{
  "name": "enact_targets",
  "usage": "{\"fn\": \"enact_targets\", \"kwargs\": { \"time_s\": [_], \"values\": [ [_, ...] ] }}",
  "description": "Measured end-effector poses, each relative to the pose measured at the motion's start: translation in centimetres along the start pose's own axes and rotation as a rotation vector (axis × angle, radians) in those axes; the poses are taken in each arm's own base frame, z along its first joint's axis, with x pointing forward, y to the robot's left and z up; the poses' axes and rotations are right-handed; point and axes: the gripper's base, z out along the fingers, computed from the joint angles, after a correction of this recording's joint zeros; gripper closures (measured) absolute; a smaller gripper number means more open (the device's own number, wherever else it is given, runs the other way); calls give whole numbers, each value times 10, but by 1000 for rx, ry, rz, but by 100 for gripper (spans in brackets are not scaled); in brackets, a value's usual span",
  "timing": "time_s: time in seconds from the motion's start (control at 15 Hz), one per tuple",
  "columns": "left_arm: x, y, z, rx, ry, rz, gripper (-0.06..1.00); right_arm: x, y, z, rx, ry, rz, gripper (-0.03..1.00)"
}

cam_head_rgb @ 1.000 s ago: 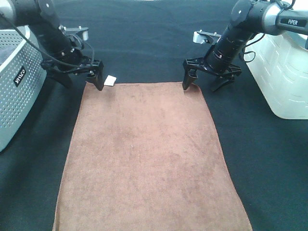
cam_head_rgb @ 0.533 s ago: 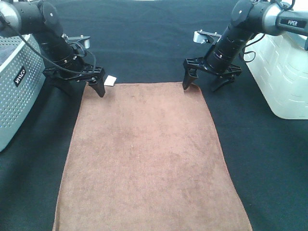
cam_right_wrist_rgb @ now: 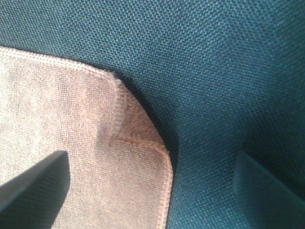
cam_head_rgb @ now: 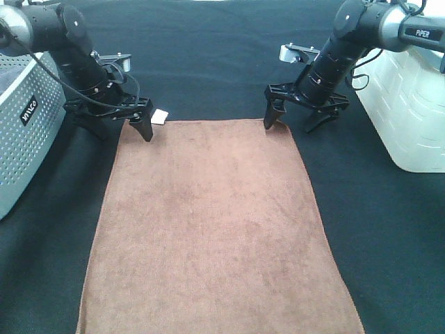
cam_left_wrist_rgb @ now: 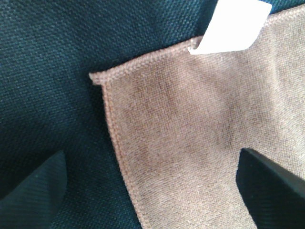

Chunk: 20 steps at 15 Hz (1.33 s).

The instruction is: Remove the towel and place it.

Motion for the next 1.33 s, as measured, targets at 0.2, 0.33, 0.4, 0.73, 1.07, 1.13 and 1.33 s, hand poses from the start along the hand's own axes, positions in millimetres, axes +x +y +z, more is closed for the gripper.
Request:
{"fn": "enact_targets", "kwargs": {
  "time_s": [0.2,0.33,0.4,0.73,1.07,1.13,1.33],
  "values": [
    [-1,0,0,1,-12,-62,5,0,0,0,0,0,1,8],
    [-2,-2,0,21,-24,-87,5,0,0,0,1,-6,12,8],
    [-3,-6,0,41,-35,-83,7,-1,3,1,4,-8,9,8],
    [-4,-41,7,69,-59,-25,12,-1,34,14,60,-42,-98,8],
    [-3,-39,10,52,-53,-13,37,-1,31,17,117,-36,-139,28],
    [-3,-38,11,39,-49,-4,47,-1,29,17,137,-36,-151,36],
    [-2,-33,12,-9,-46,30,79,-2,24,17,187,-46,-182,68]
  ]
}}
